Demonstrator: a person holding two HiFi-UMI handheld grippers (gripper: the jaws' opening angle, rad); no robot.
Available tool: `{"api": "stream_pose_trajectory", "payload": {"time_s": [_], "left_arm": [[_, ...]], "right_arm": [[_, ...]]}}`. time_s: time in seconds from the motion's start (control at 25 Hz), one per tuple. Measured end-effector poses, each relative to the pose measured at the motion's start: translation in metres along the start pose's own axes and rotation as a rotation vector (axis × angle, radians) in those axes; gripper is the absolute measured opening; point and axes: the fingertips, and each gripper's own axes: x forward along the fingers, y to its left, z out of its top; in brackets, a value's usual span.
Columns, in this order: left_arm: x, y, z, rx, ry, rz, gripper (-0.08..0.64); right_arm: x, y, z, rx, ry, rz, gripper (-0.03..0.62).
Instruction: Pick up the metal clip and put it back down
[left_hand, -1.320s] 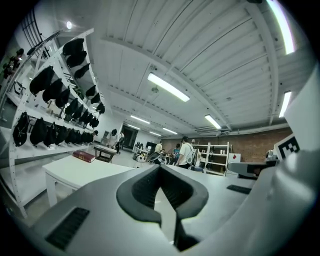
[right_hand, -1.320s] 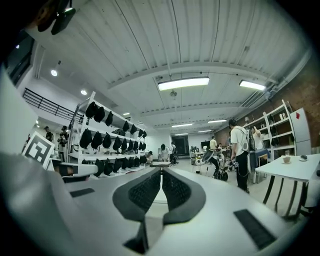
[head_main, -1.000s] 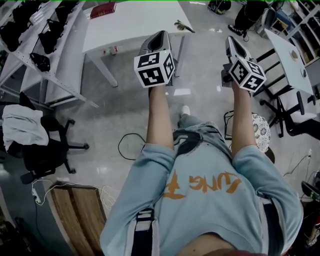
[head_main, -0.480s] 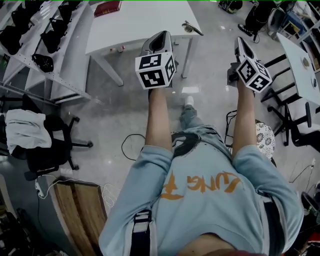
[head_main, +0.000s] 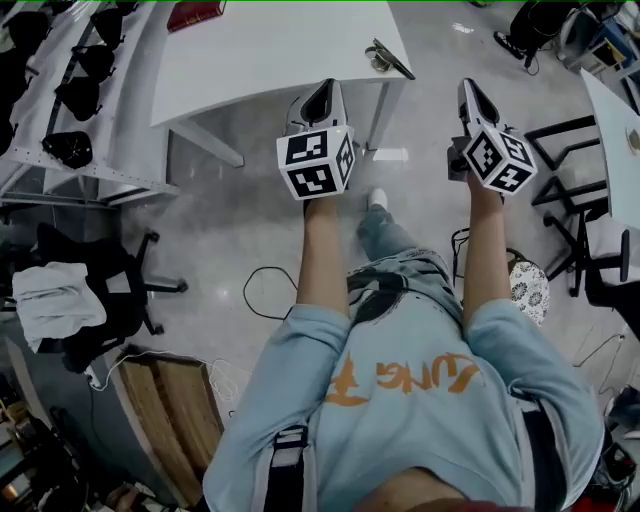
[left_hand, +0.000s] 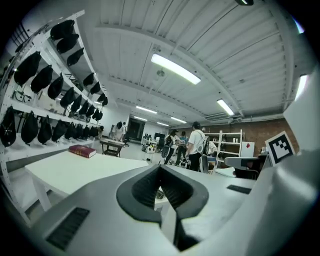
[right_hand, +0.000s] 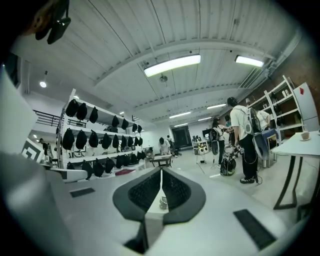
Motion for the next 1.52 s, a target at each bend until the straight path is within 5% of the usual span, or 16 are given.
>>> {"api": "stream_pose_trajectory", "payload": {"time_s": [0.32,0.56,0.8,1.2,1.52], "left_arm": [[0.138,-0.013,-0.031,-0.028,0.090,0.007,0.021],[0.199,-0.013,-0.030,0.012,0.131,0.024,0.021],[0.222,-0.014,-0.028,0.119,0.170,0.048,0.021],[0.237,-0.006,-0.041,0.075,0.179,0.056,0.021],[0.234,0.022,-0.059,0.023,0.207,0.109,0.021]], "right_arm": [[0.097,-0.095,-0.003,-0.030,0.068,-0.031,0.031],[0.160,-0.117,0.008,-0.055,0.057,0.024,0.031],[0.194,-0.097,-0.010,-0.026,0.098,0.137,0.031],[0.214,-0.048,-0.025,-0.061,0.123,0.272,0.031],[0.227,-0.034,-0.052,-0.114,0.188,0.294,0.031]]}}
